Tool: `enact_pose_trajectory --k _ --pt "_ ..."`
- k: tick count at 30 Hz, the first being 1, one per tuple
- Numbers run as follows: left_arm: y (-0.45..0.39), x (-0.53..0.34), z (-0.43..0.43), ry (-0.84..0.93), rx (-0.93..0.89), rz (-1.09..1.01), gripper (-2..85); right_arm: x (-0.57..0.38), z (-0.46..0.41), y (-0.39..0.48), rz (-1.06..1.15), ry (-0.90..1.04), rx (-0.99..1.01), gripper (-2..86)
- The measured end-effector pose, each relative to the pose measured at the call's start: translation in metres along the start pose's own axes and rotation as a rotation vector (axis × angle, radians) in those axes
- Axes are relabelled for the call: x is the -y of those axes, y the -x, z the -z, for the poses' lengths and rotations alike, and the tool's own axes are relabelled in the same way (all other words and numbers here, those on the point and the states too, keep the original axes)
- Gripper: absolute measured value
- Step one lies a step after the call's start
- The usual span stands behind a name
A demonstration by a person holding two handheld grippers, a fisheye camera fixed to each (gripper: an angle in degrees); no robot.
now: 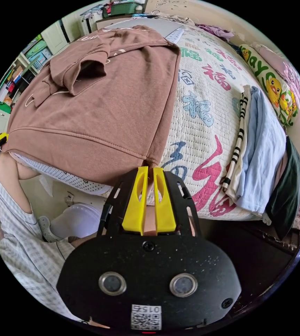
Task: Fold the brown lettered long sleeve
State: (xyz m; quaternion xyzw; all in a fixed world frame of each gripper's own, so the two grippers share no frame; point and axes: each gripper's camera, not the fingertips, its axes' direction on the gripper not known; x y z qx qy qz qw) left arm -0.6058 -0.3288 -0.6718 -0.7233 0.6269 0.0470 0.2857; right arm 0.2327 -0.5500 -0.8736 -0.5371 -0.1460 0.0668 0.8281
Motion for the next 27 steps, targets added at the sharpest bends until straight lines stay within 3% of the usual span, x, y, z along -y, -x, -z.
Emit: enact_pose_trajectory --k 4,12,16,19,24,27 --pt "-0.029 0.004 0.003 0.001 0.1 -0.051 2.8 0.005 0.024 0.03 0.041 -0.001 -0.083 1.9" --pt "-0.008 0.005 0.006 0.004 -0.162 0.084 3.2 0.008 0.066 0.065 0.098 -0.025 -0.142 1.7" --pt "-0.021 0.006 0.011 -0.003 -0.145 0.054 3.1 0.009 0.086 0.08 0.109 -0.034 -0.163 1.6" --pt "-0.044 0.007 0.016 -0.014 -0.045 0.002 2.9 0.011 0.097 0.087 0.111 -0.033 -0.165 1.5" --pt "-0.105 0.006 0.019 -0.041 0.272 -0.132 1.9 0.013 0.113 0.099 0.116 -0.032 -0.175 1.3" --pt "-0.114 0.005 0.019 -0.042 0.304 -0.155 1.4 0.012 0.119 0.112 0.142 -0.04 -0.222 1.2"
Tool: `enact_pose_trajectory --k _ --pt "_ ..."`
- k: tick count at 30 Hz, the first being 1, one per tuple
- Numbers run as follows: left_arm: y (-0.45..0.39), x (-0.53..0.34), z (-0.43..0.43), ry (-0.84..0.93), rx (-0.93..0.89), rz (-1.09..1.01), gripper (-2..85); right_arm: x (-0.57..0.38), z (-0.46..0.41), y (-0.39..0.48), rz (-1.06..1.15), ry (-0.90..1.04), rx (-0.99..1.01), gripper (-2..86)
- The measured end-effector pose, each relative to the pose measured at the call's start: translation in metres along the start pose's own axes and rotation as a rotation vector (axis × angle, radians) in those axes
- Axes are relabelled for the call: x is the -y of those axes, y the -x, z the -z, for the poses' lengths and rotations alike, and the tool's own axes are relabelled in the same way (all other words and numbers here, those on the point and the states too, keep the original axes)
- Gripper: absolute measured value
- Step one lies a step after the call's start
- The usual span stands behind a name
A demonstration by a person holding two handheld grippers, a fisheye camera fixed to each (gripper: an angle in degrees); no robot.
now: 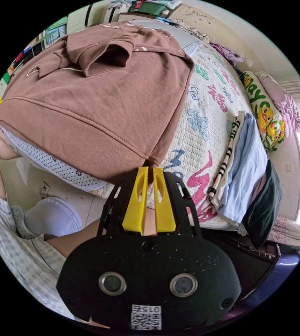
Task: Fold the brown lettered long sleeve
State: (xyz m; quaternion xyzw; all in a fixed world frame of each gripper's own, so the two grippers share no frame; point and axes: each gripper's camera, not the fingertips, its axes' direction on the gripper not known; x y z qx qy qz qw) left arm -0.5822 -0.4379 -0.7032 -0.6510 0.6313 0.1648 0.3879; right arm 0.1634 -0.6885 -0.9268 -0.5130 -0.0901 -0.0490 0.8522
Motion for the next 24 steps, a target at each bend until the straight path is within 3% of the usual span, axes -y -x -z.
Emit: enact_pose_trajectory --k 6,14,24 --pt "0.031 0.001 -0.006 0.016 -0.208 0.096 1.1 0.0 0.012 0.008 0.023 -0.013 -0.02 1.1" --pt "0.029 0.002 -0.006 0.008 -0.17 0.069 1.0 -0.001 0.012 0.019 0.059 -0.022 -0.077 1.0" --pt "0.063 0.001 -0.021 0.021 -0.307 0.14 1.2 -0.002 -0.014 0.02 0.083 -0.025 -0.145 0.8"
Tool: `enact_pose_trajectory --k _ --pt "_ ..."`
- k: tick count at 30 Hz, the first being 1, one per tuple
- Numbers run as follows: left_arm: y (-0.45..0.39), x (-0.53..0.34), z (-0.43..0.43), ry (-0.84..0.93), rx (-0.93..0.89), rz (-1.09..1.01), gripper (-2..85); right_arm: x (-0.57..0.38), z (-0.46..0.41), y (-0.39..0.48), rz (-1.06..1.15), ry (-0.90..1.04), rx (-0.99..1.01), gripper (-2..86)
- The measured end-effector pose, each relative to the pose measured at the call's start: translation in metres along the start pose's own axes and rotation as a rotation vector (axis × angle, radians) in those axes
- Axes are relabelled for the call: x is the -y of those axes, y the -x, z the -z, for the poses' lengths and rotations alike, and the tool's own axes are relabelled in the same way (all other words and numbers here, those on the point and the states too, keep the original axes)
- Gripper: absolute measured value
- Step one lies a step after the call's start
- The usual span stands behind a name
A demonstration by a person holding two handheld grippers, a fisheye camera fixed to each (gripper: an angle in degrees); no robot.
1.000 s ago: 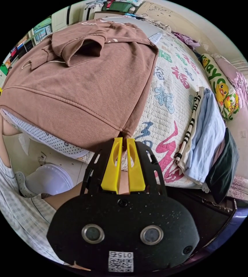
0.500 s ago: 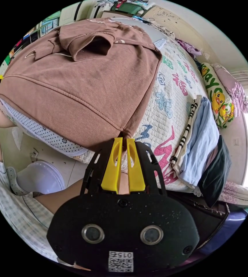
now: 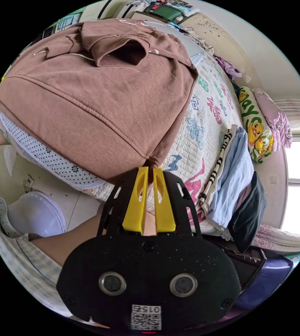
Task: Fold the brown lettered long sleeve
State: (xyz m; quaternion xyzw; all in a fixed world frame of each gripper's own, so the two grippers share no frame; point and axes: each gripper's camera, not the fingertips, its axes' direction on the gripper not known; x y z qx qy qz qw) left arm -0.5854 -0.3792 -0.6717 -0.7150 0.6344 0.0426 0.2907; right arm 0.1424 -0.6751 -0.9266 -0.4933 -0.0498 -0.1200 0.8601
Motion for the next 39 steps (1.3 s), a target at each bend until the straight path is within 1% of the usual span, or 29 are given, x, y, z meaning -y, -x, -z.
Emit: enact_pose_trajectory --k 9,15,18,20,21,23,24,25,27,29,31,34,36,38,39 --pt "0.015 0.003 -0.002 0.0 0.024 -0.008 1.3 -0.006 -0.054 -0.019 -0.034 0.021 0.009 0.8" --pt "0.026 0.007 -0.004 0.011 0.054 -0.016 1.7 -0.015 -0.107 -0.042 -0.057 0.032 0.04 0.9" --pt "0.029 0.012 -0.004 0.036 0.095 -0.049 2.1 -0.023 -0.138 -0.068 -0.1 0.035 0.122 1.2" --pt "0.037 0.014 -0.001 0.047 0.091 -0.05 2.6 -0.031 -0.166 -0.098 -0.157 0.033 0.24 1.6" --pt "0.047 0.015 0.003 0.051 0.067 -0.016 3.0 -0.034 -0.174 -0.107 -0.177 0.035 0.279 1.7" --pt "0.066 0.019 0.015 0.036 0.006 0.046 3.6 -0.044 -0.206 -0.152 -0.288 0.052 0.473 2.6" --pt "0.076 0.022 0.03 -0.01 -0.038 0.073 4.1 -0.048 -0.212 -0.162 -0.317 0.043 0.515 2.9" --pt "0.079 0.025 0.039 -0.045 -0.063 0.075 4.4 -0.056 -0.219 -0.18 -0.358 -0.008 0.581 3.8" --pt "0.079 0.042 0.074 -0.206 -0.166 0.014 5.3 -0.064 -0.221 -0.2 -0.373 -0.124 0.647 5.7" --pt "0.068 0.065 0.086 -0.284 -0.244 -0.062 6.4 -0.054 -0.225 -0.219 -0.358 -0.304 0.713 8.3" --pt "0.049 0.094 0.085 -0.336 -0.32 -0.151 8.5 -0.03 -0.234 -0.23 -0.303 -0.363 0.735 10.5" --pt "0.012 0.151 0.058 -0.321 -0.461 -0.268 11.2 0.018 -0.273 -0.253 -0.27 -0.381 0.746 13.0" --pt "-0.02 0.192 0.027 -0.261 -0.572 -0.388 12.7 0.052 -0.316 -0.259 -0.218 -0.363 0.887 13.9" --pt "-0.037 0.214 0.002 -0.196 -0.613 -0.428 13.7 0.102 -0.386 -0.248 -0.136 -0.261 1.116 14.1" --pt "-0.042 0.224 -0.01 -0.158 -0.637 -0.426 14.2 0.113 -0.402 -0.244 -0.12 -0.226 1.152 13.8"
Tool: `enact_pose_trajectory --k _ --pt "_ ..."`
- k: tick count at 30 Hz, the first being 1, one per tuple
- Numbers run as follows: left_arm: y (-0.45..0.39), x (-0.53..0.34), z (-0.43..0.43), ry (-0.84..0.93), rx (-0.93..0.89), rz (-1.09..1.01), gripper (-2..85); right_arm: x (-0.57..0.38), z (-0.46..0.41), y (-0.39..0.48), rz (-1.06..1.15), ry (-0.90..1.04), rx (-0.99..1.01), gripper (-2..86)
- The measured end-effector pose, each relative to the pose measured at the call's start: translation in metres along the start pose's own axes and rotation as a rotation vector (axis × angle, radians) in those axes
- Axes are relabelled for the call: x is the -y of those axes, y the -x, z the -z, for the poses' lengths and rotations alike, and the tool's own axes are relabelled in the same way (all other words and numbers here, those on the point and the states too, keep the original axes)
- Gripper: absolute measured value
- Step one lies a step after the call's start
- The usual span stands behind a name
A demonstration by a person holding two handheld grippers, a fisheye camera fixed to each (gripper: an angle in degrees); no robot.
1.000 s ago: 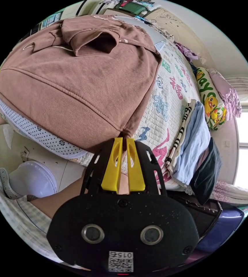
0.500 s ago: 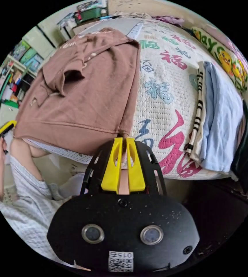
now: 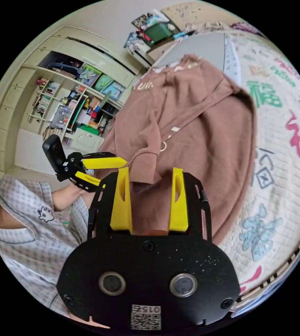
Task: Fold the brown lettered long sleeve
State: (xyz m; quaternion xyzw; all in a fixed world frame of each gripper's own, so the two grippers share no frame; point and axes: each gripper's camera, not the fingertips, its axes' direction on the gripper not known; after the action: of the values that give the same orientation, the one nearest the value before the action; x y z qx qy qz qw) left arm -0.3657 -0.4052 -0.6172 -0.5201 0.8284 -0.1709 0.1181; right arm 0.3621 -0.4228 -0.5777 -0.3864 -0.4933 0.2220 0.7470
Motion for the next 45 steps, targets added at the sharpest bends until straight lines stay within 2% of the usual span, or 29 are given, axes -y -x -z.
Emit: enact_pose_trajectory --k 1,4,7,14,16,17,21,24,26,29,31,32,34,37,39,41,42,44,45 --pt "0.004 0.002 -0.004 0.006 -0.012 0.011 14.5 0.013 -0.019 -0.02 -0.028 0.051 0.04 9.5" --pt "0.019 0.009 0.001 -0.002 -0.027 0.1 15.1 0.031 -0.022 -0.043 -0.073 -0.003 0.2 2.6" --pt "0.024 0.016 0.019 -0.007 0.018 0.173 15.6 0.05 -0.017 -0.045 -0.179 -0.047 0.348 1.3" --pt "0.031 0.04 0.079 -0.025 0.204 0.386 14.9 0.132 -0.058 0.013 -0.28 0.039 0.451 1.3" --pt "0.047 0.035 0.095 -0.056 0.203 0.48 9.3 0.152 -0.072 0.032 -0.257 0.081 0.433 1.8" --pt "0.062 0.027 0.107 -0.09 0.176 0.532 3.6 0.165 -0.079 0.045 -0.231 0.102 0.418 2.4" --pt "0.122 -0.015 0.154 -0.198 0.023 0.627 2.3 0.2 -0.078 0.094 -0.006 0.045 0.432 6.4" --pt "0.17 -0.048 0.196 -0.167 0.08 0.709 2.6 0.215 -0.086 0.145 0.146 0.028 0.196 8.9" --pt "0.197 -0.067 0.226 -0.18 0.115 0.736 2.7 0.215 -0.145 0.184 0.305 0.19 -0.044 11.9" --pt "0.232 -0.084 0.263 -0.158 0.168 0.736 2.9 0.202 -0.25 0.203 0.389 0.458 -0.242 17.5" --pt "0.245 -0.087 0.274 -0.122 0.206 0.734 3.0 0.193 -0.294 0.214 0.426 0.533 -0.31 18.2" --pt "0.251 -0.087 0.278 -0.102 0.219 0.729 3.1 0.185 -0.317 0.22 0.445 0.564 -0.38 17.4" --pt "0.258 -0.084 0.279 -0.077 0.222 0.723 3.1 0.178 -0.327 0.241 0.502 0.47 -0.557 11.3" --pt "0.267 -0.078 0.279 -0.065 0.193 0.717 3.1 0.186 -0.336 0.26 0.516 0.526 -0.581 5.4" --pt "0.279 -0.07 0.289 -0.061 0.177 0.703 3.2 0.203 -0.319 0.261 0.46 0.518 -0.542 3.4" --pt "0.296 -0.062 0.307 -0.046 0.214 0.68 3.3 0.238 -0.248 0.241 0.313 0.395 -0.496 2.1" --pt "0.313 -0.057 0.325 -0.035 0.264 0.677 3.3 0.248 -0.222 0.231 0.273 0.353 -0.516 1.9" --pt "0.348 -0.057 0.357 -0.035 0.371 0.713 3.4 0.281 -0.092 0.171 0.055 0.145 -0.653 1.6" --pt "0.376 -0.061 0.377 -0.043 0.455 0.767 3.5 0.286 -0.057 0.153 -0.011 0.089 -0.695 1.6"
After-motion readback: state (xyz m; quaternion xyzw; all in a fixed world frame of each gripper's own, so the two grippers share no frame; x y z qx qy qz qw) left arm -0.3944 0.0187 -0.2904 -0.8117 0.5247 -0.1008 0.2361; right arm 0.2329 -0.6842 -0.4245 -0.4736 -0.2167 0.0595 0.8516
